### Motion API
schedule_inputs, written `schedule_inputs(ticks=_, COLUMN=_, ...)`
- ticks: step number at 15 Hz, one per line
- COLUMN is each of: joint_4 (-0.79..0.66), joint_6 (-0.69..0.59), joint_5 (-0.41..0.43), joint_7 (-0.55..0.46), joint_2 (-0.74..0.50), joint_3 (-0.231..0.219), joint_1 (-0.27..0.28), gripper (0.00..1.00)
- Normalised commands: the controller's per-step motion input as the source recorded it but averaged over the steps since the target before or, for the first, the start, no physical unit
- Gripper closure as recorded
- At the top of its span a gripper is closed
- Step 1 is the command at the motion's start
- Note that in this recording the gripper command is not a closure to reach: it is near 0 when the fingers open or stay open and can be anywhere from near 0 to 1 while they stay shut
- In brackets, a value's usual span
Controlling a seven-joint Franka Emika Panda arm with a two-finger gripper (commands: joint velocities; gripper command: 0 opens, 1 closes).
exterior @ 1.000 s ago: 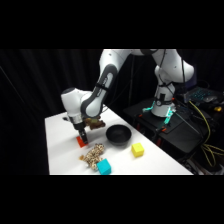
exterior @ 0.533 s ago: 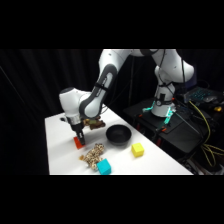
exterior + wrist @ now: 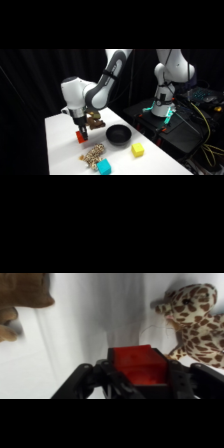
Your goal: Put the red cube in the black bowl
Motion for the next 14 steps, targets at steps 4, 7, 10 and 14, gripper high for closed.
schedule_inputs(ticks=4, joint_4=-0.62, joint_6=-0.21, joint_5=-0.268, joint_7=0.34, joint_2=-0.76, joint_3=-0.159, joint_1=0.204, gripper=1.0)
schedule_inputs(ticks=7, joint_4=-0.59, joint_6=-0.16, joint_5=-0.191, joint_7=0.3, joint_2=-0.62, joint_3=-0.043, joint_1=0.119, gripper=1.0)
schedule_inputs(ticks=10, joint_4=-0.61, joint_6=0.02, joint_5=-0.006, joint_7=0.2, joint_2=-0.57, joint_3=0.058, joint_1=0.052, gripper=1.0)
schedule_inputs(ticks=14, joint_4=-0.6, joint_6=0.13, joint_5=0.124, joint_7=0.15, joint_2=-0.54, joint_3=0.105, joint_1=0.043, gripper=1.0)
